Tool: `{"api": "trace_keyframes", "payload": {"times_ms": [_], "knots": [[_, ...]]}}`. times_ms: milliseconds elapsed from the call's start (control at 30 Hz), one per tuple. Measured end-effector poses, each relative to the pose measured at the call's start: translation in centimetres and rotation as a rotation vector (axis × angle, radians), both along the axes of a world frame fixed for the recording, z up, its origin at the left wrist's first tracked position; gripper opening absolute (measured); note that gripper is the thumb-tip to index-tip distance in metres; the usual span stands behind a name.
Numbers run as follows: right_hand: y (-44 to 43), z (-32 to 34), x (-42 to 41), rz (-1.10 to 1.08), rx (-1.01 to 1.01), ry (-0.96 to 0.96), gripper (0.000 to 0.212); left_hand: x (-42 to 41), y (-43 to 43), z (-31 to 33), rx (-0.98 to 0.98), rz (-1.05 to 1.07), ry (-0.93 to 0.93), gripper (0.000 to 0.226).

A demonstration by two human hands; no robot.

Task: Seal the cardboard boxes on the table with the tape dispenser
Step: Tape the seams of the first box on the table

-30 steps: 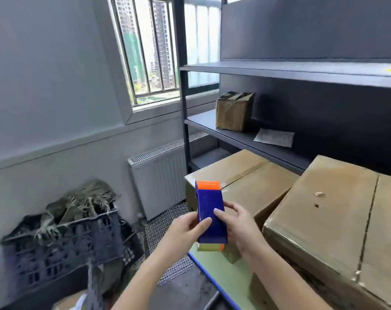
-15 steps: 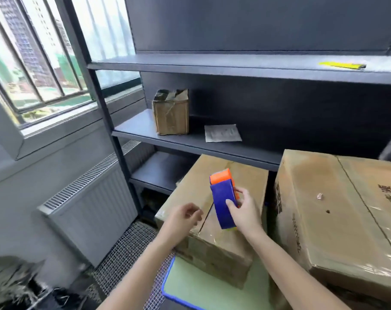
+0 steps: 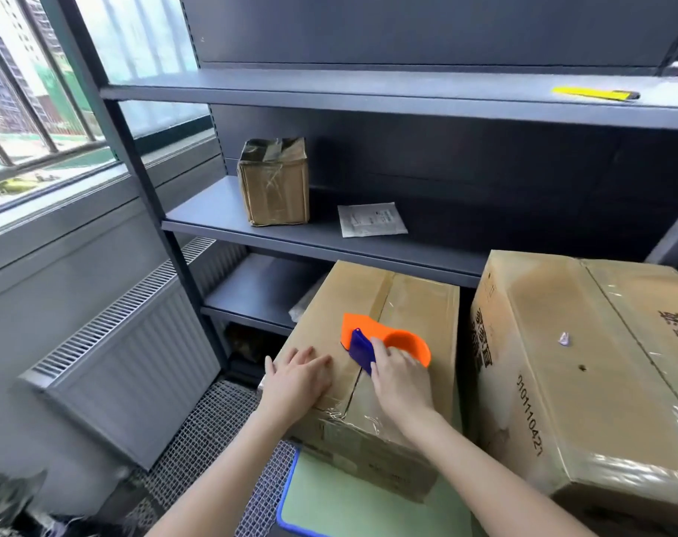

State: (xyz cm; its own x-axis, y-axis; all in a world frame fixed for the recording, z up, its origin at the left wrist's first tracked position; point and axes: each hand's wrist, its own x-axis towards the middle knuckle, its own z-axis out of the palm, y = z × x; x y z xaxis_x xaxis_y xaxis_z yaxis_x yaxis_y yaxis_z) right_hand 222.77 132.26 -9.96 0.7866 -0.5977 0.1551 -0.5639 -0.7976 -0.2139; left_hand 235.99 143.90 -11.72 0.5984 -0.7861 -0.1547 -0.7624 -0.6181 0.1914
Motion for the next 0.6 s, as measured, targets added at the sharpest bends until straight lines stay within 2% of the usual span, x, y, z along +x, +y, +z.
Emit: {"api": "trace_keyframes", "payload": {"times_ms": [100,200,333,400,467,533,600], "knots": [[0.0,0.1,0.2,-0.02,-0.063,-0.021,0.043,0.1,0.1,-0.4,0.031,0.013,-0.004,0.049],[0.6,-0.2,0.3,-0.039,-0.172,-0.052,0.054,0.1,0.3,-0.6,0.005,0.013,-0.065,0.049],[3.0,-1.6,-0.7,0.142,-0.21,-0.068,0.054,-0.6,0.8,-0.6,-0.038,0.037,-0.11,0.049],[4.2,-2.4,-1.5,0.251,-0.181,0.02,0.056,-1.3,1.3,-0.5,-0.054,0.062,-0.115,0.059],[4.6,-3.1,-2.1,0.313,-0.178,0.132,0.067,-2.0,2.0,-0.8,-0.13,0.077,-0.123,0.064],[4.6,-3.7,-2.6,0.366,-0.156,0.227,0.08,-2.9,2.7,-0.9,-0.127,0.12,-0.146,0.048],[3.9,-4.4,-3.3,0.435,-0.134,0.242,0.085,-3.9,3.5,-1.3,-0.081,0.134,-0.153,0.044]]}}
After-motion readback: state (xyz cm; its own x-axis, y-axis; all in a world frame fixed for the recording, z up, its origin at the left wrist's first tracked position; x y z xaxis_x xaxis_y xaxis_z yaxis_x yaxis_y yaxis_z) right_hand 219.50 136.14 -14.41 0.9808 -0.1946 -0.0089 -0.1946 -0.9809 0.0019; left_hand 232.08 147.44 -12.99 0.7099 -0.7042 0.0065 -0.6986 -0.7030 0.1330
